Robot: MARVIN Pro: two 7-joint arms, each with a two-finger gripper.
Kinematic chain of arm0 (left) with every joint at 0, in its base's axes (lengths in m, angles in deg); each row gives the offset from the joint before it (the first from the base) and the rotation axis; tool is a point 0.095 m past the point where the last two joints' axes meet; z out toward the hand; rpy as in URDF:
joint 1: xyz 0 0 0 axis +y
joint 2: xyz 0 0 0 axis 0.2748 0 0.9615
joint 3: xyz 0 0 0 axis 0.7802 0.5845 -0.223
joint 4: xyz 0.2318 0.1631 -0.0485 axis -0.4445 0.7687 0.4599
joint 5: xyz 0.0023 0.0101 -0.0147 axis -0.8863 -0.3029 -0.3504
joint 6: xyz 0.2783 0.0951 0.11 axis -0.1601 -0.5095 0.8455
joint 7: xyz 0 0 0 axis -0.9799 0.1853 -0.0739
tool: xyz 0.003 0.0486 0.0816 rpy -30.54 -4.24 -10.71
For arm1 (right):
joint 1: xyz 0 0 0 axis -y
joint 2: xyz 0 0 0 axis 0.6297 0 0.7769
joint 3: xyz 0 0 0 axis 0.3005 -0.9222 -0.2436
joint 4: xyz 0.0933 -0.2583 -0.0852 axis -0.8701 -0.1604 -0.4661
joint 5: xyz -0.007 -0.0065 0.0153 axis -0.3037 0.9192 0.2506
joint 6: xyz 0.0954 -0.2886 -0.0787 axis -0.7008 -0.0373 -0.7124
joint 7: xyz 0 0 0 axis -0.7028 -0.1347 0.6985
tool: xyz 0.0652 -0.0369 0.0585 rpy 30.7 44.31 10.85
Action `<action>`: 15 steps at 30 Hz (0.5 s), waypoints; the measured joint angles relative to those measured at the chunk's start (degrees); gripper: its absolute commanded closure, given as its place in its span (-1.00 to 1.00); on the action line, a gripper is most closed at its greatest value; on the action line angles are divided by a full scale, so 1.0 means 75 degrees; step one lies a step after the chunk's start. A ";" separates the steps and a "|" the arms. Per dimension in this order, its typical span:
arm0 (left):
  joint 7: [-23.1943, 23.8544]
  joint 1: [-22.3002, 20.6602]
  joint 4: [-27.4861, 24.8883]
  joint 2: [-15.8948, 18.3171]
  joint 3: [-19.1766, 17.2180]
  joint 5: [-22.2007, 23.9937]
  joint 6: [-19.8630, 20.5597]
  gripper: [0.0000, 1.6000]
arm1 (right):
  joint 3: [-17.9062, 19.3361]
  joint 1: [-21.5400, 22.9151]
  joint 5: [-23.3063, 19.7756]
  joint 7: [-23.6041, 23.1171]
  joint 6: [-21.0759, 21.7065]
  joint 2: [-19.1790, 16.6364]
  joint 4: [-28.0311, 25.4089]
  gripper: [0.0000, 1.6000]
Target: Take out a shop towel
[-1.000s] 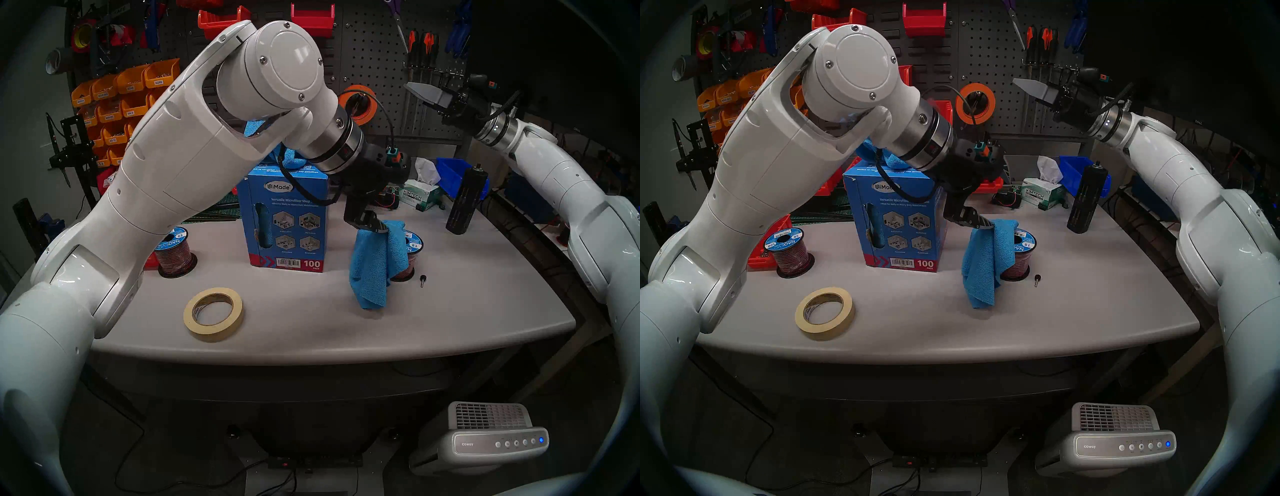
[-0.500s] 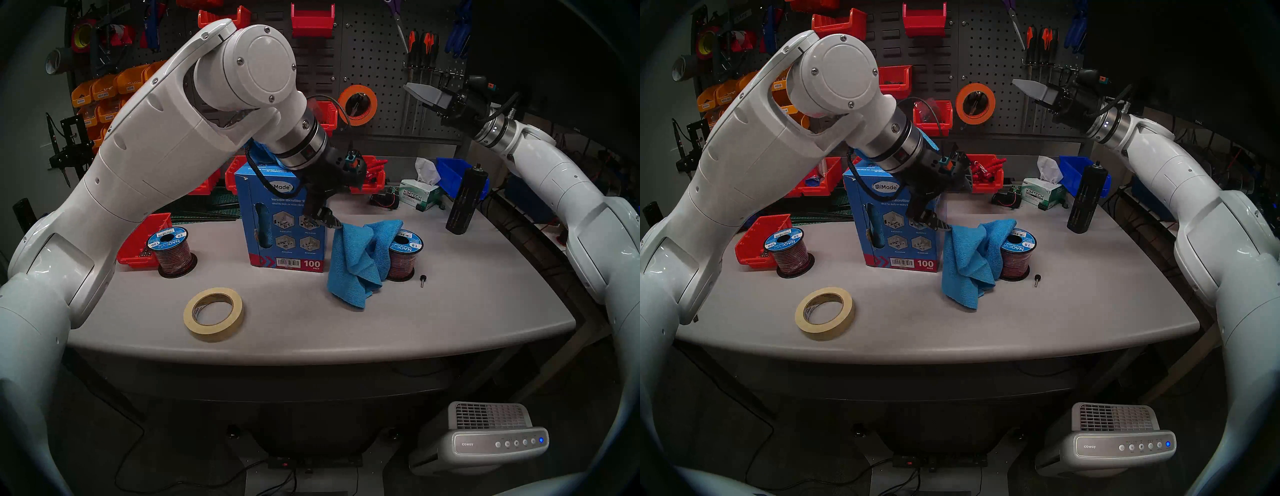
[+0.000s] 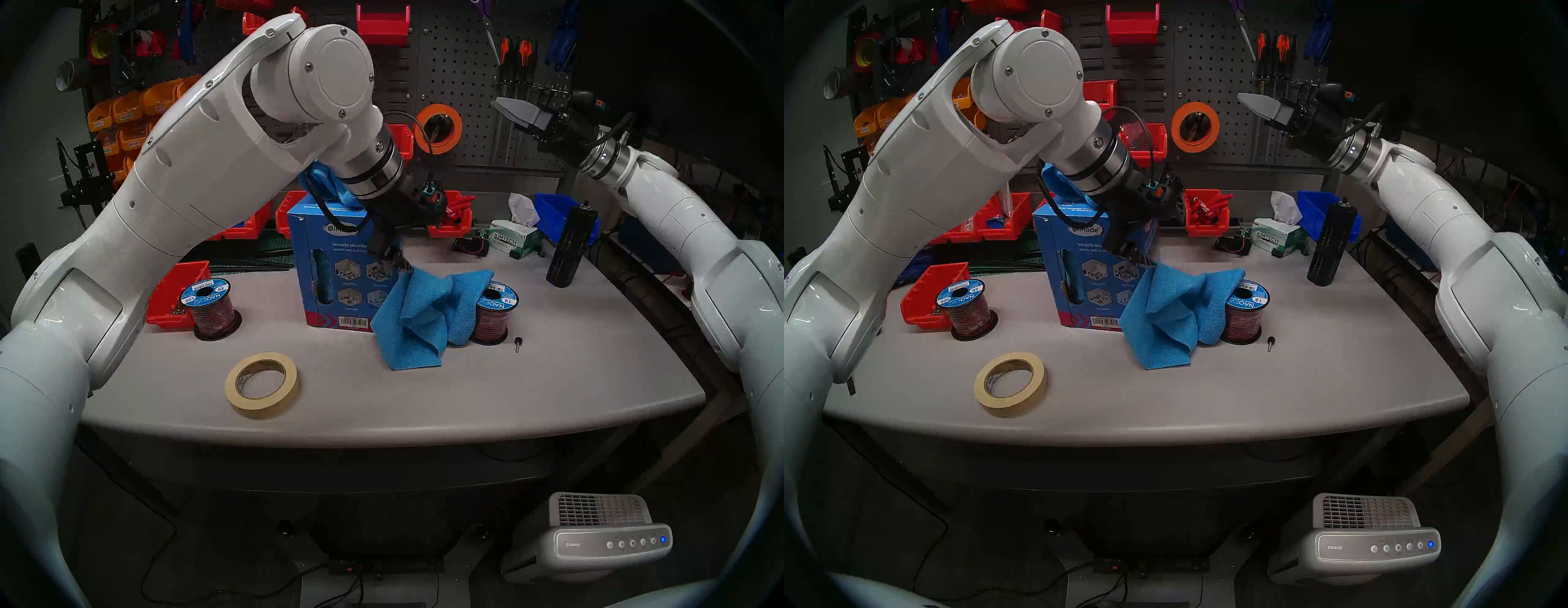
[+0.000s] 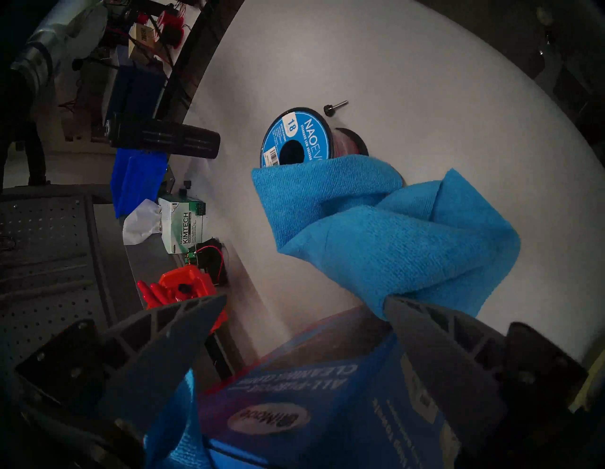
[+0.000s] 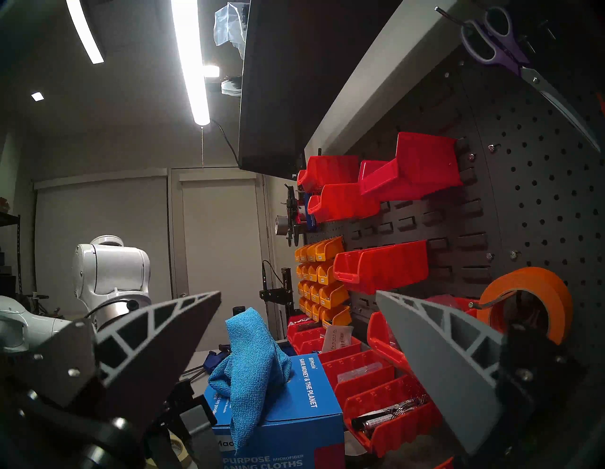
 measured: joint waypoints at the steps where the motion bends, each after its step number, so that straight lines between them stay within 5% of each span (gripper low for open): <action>1: 0.0000 0.0027 -0.0027 -0.0031 0.0010 0.0104 0.0024 -1.00 | 0.0004 0.0000 -0.0002 0.0000 0.0007 0.0002 0.0002 -1.00; 9: 0.0001 0.0001 -0.0342 -0.0315 -0.0045 0.0892 0.0336 -1.00 | 0.0031 0.0000 -0.0018 0.0000 0.0044 0.0032 0.0010 -1.00; 15: 0.0000 -0.0274 -0.0452 -0.0166 0.0001 0.0807 0.0196 -1.00 | 0.0048 -0.0001 -0.0029 0.0000 0.0061 0.0061 0.0016 -1.00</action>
